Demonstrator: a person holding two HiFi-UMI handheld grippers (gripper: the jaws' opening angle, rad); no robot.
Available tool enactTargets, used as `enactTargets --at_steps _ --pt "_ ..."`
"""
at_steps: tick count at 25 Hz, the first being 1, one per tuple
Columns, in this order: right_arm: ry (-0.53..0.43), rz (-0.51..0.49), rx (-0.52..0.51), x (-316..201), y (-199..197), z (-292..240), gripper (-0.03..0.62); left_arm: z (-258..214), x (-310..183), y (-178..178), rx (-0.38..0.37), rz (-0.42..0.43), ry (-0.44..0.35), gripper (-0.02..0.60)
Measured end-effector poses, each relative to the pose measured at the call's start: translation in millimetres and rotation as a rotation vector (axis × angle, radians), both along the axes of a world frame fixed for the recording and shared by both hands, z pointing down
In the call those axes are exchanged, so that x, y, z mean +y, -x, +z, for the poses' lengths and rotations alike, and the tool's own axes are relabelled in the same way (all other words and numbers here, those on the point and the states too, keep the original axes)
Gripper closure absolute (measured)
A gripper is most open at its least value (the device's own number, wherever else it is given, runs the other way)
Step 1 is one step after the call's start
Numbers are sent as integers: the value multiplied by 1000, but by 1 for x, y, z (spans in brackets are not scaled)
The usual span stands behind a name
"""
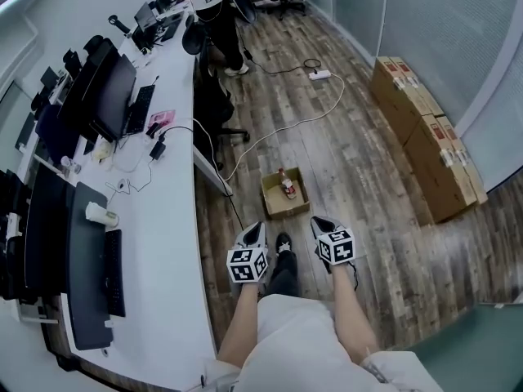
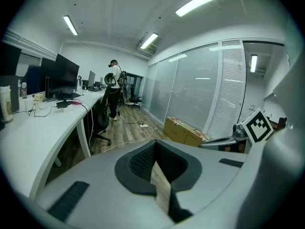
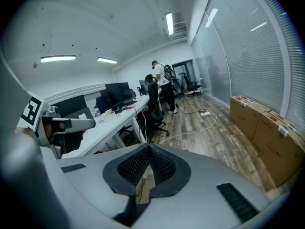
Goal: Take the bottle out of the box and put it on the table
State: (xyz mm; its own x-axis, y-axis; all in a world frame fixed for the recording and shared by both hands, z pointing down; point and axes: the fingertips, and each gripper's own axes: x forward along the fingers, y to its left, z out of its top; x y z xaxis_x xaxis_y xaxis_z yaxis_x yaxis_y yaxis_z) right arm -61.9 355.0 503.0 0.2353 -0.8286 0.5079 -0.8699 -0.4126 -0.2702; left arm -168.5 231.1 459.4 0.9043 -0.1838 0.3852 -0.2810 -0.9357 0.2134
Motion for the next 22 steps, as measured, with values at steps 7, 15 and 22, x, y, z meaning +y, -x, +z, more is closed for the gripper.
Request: enactTargets --at_steps 7,15,22 --pt "41 -39 -2 -73 -62 6 556 2 -70 -75 8 16 63 569" --pt "127 -109 -2 -173 -136 9 556 -3 -180 -153 37 5 122 569" --pt "200 -192 35 -265 -194 9 556 10 -275 -207 55 -41 191 569"
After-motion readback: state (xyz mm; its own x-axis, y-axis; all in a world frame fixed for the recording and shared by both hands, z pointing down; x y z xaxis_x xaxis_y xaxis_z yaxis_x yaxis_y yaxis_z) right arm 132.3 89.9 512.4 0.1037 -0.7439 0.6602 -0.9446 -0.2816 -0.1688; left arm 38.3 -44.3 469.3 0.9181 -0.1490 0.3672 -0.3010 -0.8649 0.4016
